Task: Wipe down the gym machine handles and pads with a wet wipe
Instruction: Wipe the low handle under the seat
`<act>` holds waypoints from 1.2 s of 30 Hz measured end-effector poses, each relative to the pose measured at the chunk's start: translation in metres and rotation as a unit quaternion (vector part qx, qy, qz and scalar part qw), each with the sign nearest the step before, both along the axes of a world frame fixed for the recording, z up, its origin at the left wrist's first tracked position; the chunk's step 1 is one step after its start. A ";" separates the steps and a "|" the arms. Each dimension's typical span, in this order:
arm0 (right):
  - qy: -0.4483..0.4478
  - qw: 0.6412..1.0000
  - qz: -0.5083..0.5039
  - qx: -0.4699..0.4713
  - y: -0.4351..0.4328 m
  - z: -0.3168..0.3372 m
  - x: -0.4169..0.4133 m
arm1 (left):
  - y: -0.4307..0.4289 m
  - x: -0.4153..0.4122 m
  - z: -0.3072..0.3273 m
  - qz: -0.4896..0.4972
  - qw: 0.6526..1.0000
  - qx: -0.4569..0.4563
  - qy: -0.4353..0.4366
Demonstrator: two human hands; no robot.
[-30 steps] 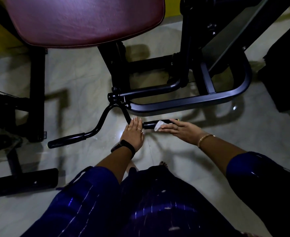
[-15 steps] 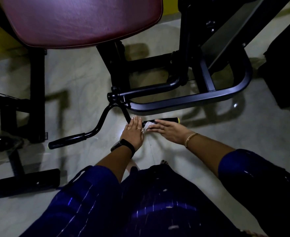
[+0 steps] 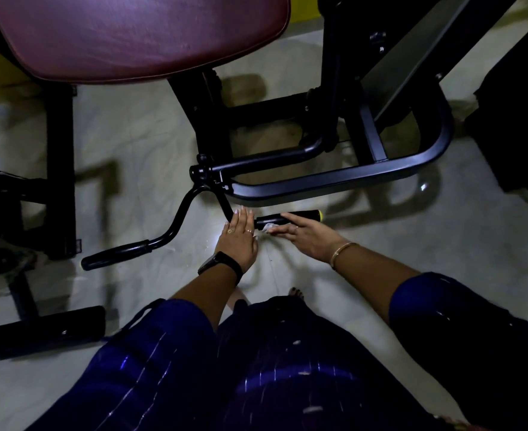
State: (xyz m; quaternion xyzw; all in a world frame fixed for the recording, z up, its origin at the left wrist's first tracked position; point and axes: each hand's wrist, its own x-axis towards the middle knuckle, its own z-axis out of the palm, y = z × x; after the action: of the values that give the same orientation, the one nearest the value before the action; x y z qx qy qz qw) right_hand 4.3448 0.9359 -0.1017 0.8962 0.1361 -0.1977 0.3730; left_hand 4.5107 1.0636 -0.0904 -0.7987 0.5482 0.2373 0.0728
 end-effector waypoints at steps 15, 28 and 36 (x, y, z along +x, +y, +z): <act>-0.089 0.991 -0.001 0.102 -0.036 -0.001 -0.030 | 0.001 0.004 -0.003 -0.017 1.000 0.001 0.004; -0.112 0.811 -0.408 0.404 -0.019 0.019 0.011 | 0.001 0.007 0.000 -0.033 0.999 0.007 -0.004; -0.254 0.848 -0.321 0.338 -0.019 0.006 -0.021 | 0.002 0.009 0.000 -0.055 0.998 0.011 -0.025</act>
State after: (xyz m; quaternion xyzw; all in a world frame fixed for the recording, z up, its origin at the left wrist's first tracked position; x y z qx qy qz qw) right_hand 4.3236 0.9165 -0.0959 0.9796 -0.1997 -0.0137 -0.0156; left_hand 4.5199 1.0657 -0.0901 -0.7724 0.5862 0.2192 0.1084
